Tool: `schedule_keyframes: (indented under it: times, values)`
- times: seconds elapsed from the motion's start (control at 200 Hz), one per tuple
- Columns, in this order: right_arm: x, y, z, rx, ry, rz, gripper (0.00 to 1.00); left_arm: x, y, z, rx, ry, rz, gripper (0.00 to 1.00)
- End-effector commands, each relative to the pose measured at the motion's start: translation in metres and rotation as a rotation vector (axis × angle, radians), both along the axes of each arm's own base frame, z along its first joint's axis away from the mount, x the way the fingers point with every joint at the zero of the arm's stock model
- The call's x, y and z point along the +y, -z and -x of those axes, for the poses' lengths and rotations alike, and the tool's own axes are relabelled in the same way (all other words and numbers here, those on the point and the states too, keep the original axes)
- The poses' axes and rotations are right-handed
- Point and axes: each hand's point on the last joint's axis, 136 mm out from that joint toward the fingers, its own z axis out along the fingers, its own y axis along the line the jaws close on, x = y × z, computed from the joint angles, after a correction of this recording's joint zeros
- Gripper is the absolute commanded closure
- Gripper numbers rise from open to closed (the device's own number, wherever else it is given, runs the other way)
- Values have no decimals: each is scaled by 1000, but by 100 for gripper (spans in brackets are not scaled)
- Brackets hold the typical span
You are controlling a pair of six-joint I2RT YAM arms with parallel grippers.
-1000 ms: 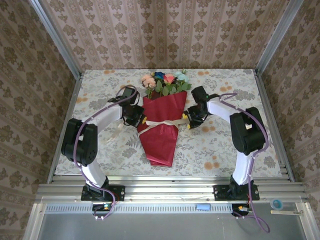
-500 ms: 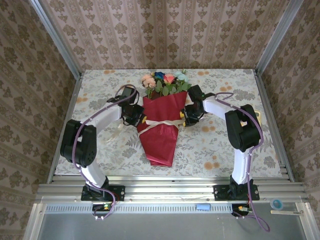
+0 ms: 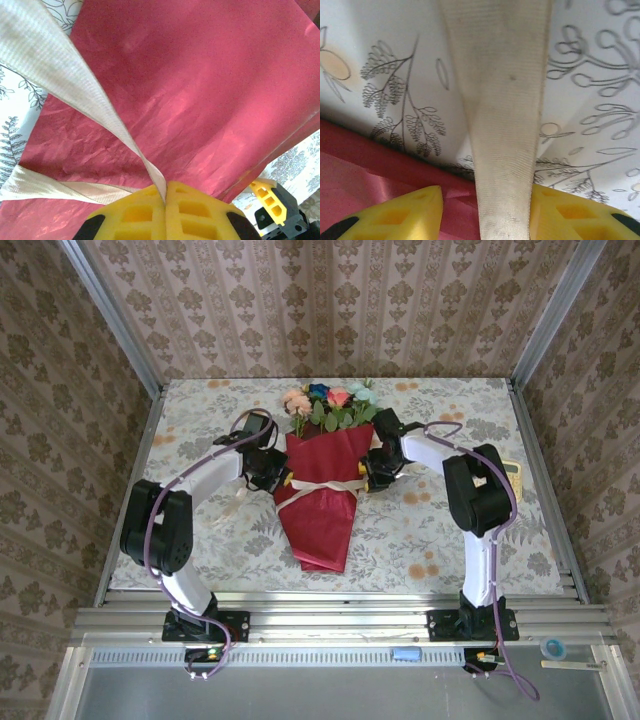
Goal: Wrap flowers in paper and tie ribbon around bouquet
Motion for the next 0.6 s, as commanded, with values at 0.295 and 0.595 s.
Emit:
schedule_keyframes:
  times: [0.295, 0.595]
  values:
    - [7, 8, 37, 106, 15, 45, 65, 2, -6, 4, -25, 11, 4, 100]
    - [-3, 25, 31, 115, 5, 121, 86, 2, -9, 4, -32, 21, -2, 100]
